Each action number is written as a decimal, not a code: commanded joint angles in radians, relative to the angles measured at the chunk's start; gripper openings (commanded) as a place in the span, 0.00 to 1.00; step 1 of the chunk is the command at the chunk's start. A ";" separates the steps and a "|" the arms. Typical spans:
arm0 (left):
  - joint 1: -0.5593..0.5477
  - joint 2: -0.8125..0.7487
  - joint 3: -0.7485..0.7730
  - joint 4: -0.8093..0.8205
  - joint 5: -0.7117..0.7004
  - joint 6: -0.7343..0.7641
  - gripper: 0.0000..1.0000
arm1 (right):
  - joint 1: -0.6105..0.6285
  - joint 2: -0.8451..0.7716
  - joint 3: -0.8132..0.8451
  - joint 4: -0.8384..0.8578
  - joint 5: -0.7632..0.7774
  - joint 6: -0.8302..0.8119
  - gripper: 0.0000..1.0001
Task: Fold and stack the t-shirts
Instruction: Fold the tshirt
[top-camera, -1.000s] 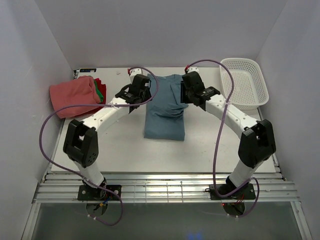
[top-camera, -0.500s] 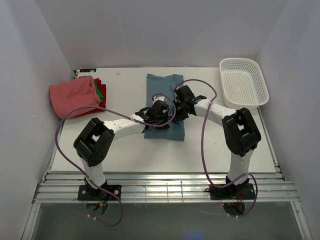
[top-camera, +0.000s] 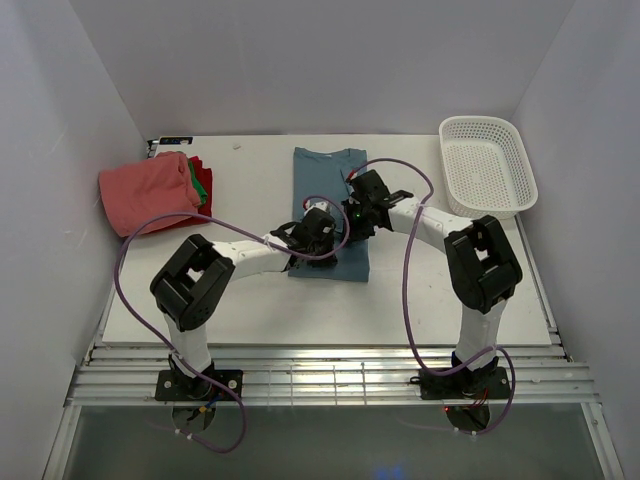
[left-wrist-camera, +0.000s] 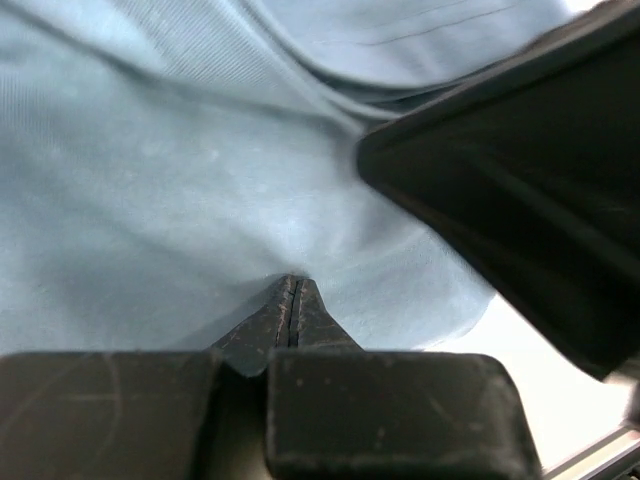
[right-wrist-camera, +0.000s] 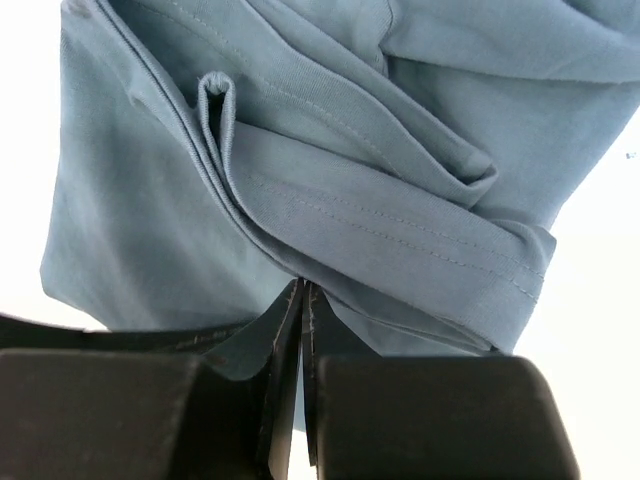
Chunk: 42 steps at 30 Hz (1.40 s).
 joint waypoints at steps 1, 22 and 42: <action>0.002 -0.006 -0.032 0.024 0.017 -0.009 0.00 | 0.005 -0.074 0.015 -0.018 -0.017 0.003 0.08; -0.001 -0.009 -0.124 0.056 0.011 -0.026 0.00 | 0.053 -0.048 -0.015 -0.018 -0.014 0.031 0.08; -0.148 -0.169 -0.330 0.062 0.058 -0.111 0.00 | 0.036 0.149 0.304 -0.145 0.271 -0.075 0.08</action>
